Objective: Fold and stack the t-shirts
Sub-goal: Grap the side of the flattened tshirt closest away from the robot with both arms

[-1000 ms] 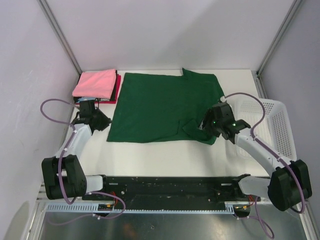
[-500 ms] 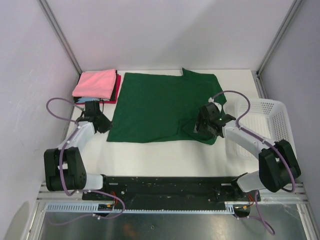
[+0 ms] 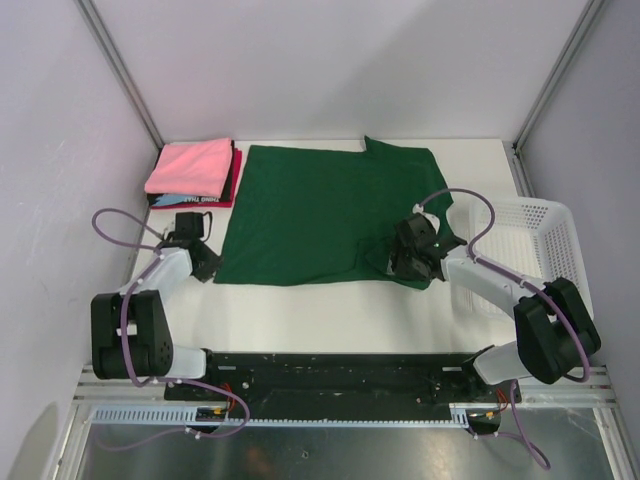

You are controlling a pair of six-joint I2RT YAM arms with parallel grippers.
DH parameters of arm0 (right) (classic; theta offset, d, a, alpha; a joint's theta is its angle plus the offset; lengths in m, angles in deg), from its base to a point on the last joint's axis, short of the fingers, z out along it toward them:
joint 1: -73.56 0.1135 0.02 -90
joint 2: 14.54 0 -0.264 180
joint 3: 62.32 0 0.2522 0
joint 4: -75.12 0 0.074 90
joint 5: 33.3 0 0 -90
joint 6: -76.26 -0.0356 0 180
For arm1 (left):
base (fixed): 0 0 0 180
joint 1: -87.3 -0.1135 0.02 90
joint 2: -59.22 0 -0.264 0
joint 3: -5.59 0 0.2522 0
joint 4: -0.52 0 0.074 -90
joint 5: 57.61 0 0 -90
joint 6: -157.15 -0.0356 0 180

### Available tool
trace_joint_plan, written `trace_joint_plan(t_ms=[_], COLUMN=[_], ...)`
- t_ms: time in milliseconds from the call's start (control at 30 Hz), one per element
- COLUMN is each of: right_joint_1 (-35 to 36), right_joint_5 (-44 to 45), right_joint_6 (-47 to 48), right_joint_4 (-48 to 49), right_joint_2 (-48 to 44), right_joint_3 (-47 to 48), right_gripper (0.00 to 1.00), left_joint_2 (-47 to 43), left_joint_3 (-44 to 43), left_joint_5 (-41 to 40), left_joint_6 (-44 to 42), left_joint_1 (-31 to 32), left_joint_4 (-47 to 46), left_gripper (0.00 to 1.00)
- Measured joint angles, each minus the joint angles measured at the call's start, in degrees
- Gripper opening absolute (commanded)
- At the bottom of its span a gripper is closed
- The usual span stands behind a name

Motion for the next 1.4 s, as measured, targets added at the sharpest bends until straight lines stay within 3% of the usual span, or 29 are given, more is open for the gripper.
trace_joint_plan(t_ms=[833, 1133, 1400], right_joint_1=[-2.6, -2.9, -2.9], right_joint_5=[-2.0, -2.9, -3.1], right_joint_6=[0.3, 0.3, 0.2], right_joint_4=[0.8, 1.4, 1.6], right_joint_2=[-2.5, -2.6, -2.6], right_joint_3=[-2.4, -2.5, -2.5], right_gripper=[0.61, 0.61, 0.61], left_joint_2=[2.1, 0.0, 3.8], left_joint_3=[0.6, 0.7, 0.5], left_joint_5=[-2.3, -4.0, -3.3], left_joint_6=[3.9, 3.8, 3.9], left_joint_1=[0.0, 0.0, 0.0], left_joint_4=[1.5, 3.8, 3.8], left_gripper=[0.48, 0.45, 0.37])
